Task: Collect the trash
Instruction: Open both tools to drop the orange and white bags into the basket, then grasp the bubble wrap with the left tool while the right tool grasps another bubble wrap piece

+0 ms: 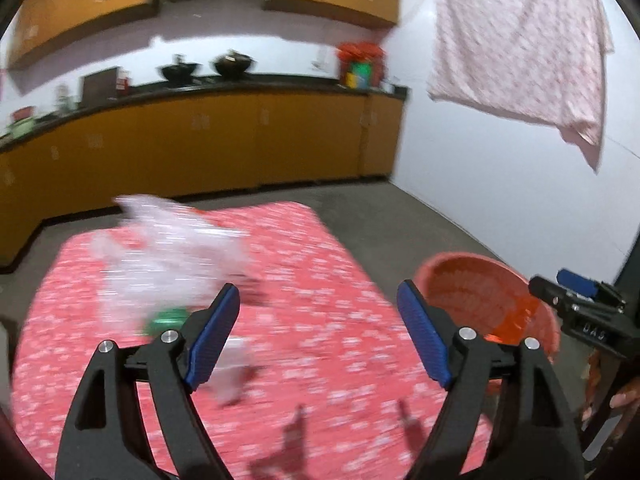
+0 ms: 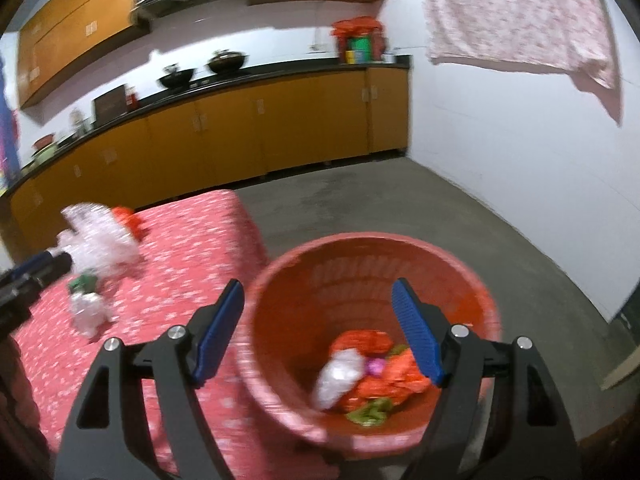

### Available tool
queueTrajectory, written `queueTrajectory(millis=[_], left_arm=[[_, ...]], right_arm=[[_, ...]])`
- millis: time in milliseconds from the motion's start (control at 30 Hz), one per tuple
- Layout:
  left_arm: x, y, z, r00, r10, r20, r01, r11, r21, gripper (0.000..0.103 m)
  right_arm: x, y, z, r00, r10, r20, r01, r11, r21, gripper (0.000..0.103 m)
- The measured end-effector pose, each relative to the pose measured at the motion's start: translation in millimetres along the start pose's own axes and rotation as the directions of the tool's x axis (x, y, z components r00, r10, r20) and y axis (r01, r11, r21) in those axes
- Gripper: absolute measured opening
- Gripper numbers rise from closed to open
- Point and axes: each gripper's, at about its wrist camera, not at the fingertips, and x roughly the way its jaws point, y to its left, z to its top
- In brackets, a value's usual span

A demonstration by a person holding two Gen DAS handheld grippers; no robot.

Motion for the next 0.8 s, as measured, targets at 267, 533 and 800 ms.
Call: queueTrajectory(millis=[267, 533, 800], left_arm=[[-30, 85, -6, 0.979, 0.200, 0.031, -0.197, 0.977, -0.081, 0.085], [7, 106, 17, 0.983, 0.182, -0.013, -0.182, 0.974, -0.134, 0.088], [58, 126, 6, 0.973, 0.155, -0.169, -0.180, 0.973, -0.143, 0.070]], right_arm=[[14, 95, -4, 0.990, 0.138, -0.030, -0.141, 0.983, -0.119, 0.073], [20, 124, 2, 0.990, 0.135, -0.034, -0.138, 0.978, -0.155, 0.071], [31, 118, 4, 0.995, 0.092, -0.038, -0.097, 0.981, -0.165, 0.071]])
